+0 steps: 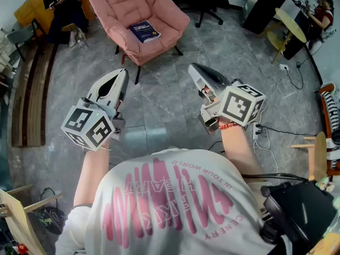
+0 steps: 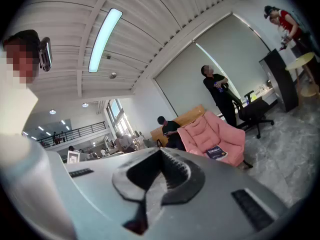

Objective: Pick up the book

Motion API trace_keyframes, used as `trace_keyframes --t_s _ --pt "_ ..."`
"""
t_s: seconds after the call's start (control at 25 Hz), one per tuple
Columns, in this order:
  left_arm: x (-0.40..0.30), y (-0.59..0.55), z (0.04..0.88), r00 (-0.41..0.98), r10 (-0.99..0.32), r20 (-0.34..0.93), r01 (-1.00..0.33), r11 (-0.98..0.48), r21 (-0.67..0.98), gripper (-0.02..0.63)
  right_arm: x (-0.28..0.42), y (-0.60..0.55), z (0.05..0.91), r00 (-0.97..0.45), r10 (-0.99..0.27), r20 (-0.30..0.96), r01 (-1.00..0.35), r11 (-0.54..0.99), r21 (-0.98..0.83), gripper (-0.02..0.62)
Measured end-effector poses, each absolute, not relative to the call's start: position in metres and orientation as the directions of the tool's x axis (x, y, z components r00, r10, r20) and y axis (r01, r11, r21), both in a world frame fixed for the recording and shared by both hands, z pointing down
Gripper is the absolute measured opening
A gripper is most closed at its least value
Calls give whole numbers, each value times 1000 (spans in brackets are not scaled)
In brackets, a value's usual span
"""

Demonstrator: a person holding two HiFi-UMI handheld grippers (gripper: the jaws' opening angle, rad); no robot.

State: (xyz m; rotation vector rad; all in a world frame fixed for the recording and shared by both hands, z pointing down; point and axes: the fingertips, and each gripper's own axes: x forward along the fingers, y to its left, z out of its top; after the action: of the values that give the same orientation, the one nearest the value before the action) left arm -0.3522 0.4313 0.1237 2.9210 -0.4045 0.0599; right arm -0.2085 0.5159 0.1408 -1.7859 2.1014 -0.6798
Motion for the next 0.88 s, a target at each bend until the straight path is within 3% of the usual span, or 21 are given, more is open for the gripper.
trace_keyframes --t_s 0.88 --pt "-360 430 123 964 -256 68 -264 -946 187 8 -215 515 149 -169 -981 98 -849 95 -520 11"
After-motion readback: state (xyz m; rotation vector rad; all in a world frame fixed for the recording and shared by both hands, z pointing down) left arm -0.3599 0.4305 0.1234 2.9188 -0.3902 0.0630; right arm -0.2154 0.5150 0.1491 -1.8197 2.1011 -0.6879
